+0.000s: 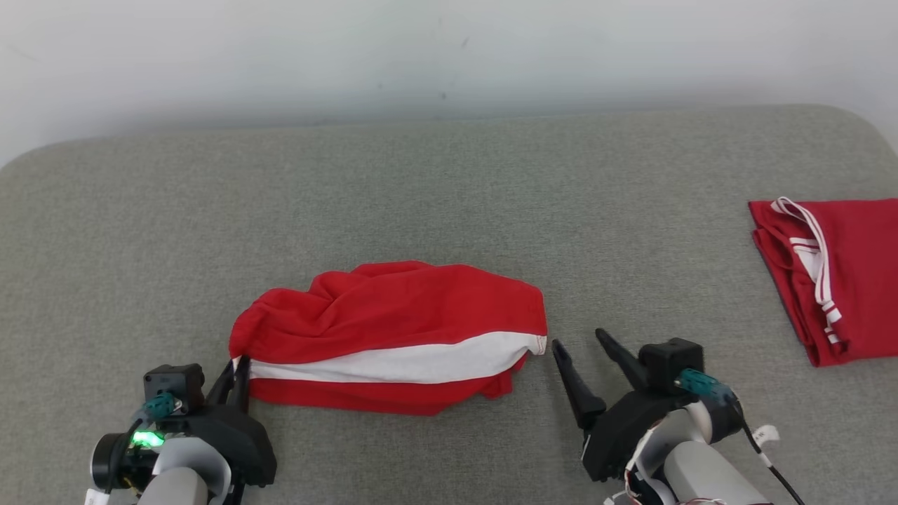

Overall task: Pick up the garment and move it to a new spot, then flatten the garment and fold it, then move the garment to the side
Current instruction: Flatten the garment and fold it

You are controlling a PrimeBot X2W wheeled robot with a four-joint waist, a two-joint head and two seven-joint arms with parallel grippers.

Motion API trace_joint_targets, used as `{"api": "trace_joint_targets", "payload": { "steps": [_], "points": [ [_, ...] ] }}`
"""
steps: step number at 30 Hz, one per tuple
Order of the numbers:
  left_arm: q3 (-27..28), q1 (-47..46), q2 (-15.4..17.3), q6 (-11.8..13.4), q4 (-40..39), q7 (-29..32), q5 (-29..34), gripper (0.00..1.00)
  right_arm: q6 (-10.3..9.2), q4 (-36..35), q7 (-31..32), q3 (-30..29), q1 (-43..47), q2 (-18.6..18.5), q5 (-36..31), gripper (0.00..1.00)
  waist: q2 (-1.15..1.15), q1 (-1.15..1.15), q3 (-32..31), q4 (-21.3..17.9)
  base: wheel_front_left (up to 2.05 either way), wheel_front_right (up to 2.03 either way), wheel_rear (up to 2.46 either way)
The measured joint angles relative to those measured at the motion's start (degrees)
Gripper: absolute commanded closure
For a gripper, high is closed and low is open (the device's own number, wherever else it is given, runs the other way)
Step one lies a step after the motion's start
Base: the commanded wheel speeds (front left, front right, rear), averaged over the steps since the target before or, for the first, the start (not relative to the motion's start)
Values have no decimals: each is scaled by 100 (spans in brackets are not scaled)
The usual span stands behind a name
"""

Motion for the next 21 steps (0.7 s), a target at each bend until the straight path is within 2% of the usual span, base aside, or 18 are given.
{"api": "trace_joint_targets", "payload": {
  "steps": [4,8,21],
  "points": [
    [-74,-36,-62,-8,14,-54,-7,100,0,211,319,303,-161,30,497,0,0,0,51,98,0,0,0],
    [-146,-91,-130,-16,23,-97,-29,100,0,255,309,513,-296,26,1028,0,0,0,113,170,0,0,0],
    [-246,-236,-108,-40,56,-167,-91,100,0,361,287,1311,-525,-118,2073,0,0,0,213,166,0,0,0]
  ]
}}
